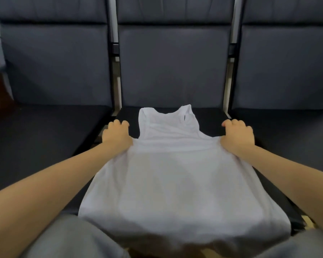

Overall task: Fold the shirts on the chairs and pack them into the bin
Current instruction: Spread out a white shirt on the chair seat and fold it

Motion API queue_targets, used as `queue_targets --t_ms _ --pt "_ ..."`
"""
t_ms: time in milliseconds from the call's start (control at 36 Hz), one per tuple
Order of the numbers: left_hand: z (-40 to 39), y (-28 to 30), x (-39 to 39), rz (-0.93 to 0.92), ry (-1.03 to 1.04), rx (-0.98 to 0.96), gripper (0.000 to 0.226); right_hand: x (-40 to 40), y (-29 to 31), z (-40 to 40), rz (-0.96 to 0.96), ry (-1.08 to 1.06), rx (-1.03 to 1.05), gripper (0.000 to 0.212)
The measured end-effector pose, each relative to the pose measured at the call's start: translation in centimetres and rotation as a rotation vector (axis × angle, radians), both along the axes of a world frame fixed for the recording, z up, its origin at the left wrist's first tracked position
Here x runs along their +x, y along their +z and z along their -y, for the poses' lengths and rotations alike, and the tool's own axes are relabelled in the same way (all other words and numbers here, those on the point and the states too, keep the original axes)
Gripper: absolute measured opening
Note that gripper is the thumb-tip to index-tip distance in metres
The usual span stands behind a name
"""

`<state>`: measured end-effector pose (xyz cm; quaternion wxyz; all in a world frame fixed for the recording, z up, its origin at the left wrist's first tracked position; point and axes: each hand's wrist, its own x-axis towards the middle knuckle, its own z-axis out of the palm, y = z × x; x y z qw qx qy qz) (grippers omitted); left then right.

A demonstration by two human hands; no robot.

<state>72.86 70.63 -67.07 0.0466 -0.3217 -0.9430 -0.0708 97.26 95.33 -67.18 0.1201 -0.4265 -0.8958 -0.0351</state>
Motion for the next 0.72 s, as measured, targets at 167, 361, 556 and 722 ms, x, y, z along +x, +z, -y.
queue_targets --t_ms 167,361,556,722 --pt "-5.8 -0.2 -2.2 0.122 0.055 0.116 0.04 -6.0 0.7 -2.2 -0.128 0.083 -0.061 0.028" --pt "-13.0 -0.9 -6.5 0.216 0.231 0.193 0.074 -15.4 -0.1 -4.7 -0.119 -0.132 -0.322 0.086" --pt "-15.6 -1.6 -8.1 0.424 0.118 0.694 0.029 -21.1 -1.5 -4.2 -0.32 -0.005 -0.305 0.028" --pt "-13.8 5.6 -7.3 0.76 0.134 1.139 0.018 -18.9 4.5 -4.0 -0.941 0.093 -0.819 0.015"
